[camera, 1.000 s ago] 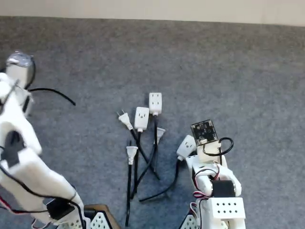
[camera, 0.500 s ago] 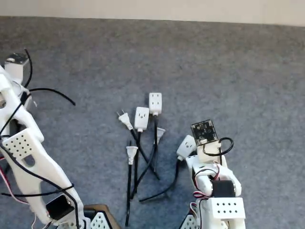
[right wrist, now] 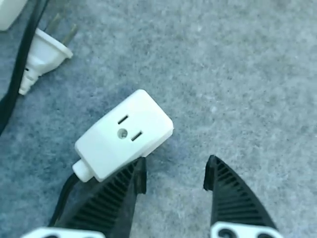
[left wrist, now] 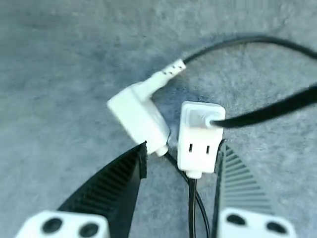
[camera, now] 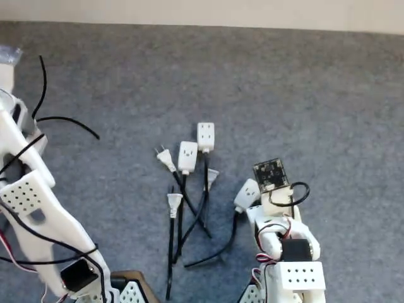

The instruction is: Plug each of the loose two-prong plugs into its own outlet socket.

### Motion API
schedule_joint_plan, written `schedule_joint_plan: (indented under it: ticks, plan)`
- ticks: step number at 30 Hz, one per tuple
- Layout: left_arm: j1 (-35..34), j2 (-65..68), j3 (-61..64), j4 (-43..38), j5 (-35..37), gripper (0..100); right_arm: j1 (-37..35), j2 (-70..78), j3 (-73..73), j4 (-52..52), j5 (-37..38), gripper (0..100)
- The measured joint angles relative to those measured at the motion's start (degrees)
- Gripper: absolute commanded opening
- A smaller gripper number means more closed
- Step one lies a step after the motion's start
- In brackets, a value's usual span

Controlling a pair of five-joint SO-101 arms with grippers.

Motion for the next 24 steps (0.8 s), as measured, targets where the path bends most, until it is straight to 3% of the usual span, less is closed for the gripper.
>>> schedule_joint_plan:
  ticks: [14,24]
  plan:
    - [13.5,-36.7,39.3,0.0,1.0,23,0.0,0.0,0.0,0.0,0.0,19.1]
    - [27.5,-66.2,63.6,0.1,1.0,23,0.1,0.0,0.0,0.0,0.0,19.1]
